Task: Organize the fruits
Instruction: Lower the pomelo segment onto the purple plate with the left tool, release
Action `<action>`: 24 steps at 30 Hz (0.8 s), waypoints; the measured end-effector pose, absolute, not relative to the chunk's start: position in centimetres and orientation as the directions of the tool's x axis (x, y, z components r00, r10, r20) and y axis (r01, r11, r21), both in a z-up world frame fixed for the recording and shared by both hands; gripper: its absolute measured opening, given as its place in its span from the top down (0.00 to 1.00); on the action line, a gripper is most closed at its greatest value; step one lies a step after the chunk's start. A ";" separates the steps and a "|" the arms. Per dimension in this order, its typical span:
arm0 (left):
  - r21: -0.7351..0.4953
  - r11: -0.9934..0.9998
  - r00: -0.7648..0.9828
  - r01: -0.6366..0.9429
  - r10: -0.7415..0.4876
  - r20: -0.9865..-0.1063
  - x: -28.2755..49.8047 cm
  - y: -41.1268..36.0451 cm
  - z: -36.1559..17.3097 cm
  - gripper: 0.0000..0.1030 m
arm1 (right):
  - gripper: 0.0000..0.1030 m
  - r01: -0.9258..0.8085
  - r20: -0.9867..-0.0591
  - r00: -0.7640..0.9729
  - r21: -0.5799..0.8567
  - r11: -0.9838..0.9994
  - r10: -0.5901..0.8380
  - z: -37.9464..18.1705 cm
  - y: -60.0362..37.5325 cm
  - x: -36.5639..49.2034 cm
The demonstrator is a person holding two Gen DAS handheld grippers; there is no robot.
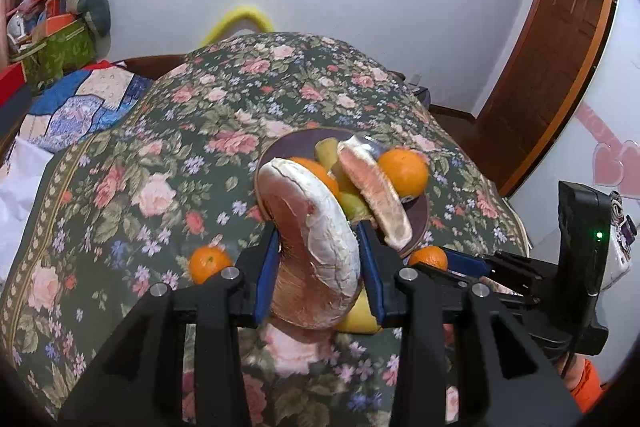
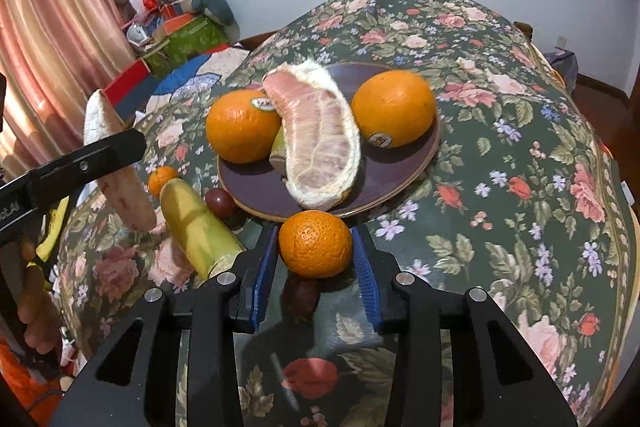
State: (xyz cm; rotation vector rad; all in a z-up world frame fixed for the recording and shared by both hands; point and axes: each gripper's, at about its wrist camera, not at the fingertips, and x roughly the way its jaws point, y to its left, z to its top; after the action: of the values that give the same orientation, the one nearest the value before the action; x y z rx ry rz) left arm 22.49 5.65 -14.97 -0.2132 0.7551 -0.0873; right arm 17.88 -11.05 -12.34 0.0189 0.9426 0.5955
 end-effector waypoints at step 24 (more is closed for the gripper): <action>-0.234 0.971 0.720 0.044 -0.194 -0.667 28.4 3.2 -14.1 0.84 | 0.66 -0.463 -0.675 0.558 0.230 0.856 0.483 -8.1 -12.9 21.4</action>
State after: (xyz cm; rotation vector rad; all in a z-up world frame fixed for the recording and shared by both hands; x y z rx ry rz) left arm 28.45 3.21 -14.10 -0.2079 0.7577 -0.1324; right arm 21.39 -12.88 -8.10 0.0269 0.8043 0.5576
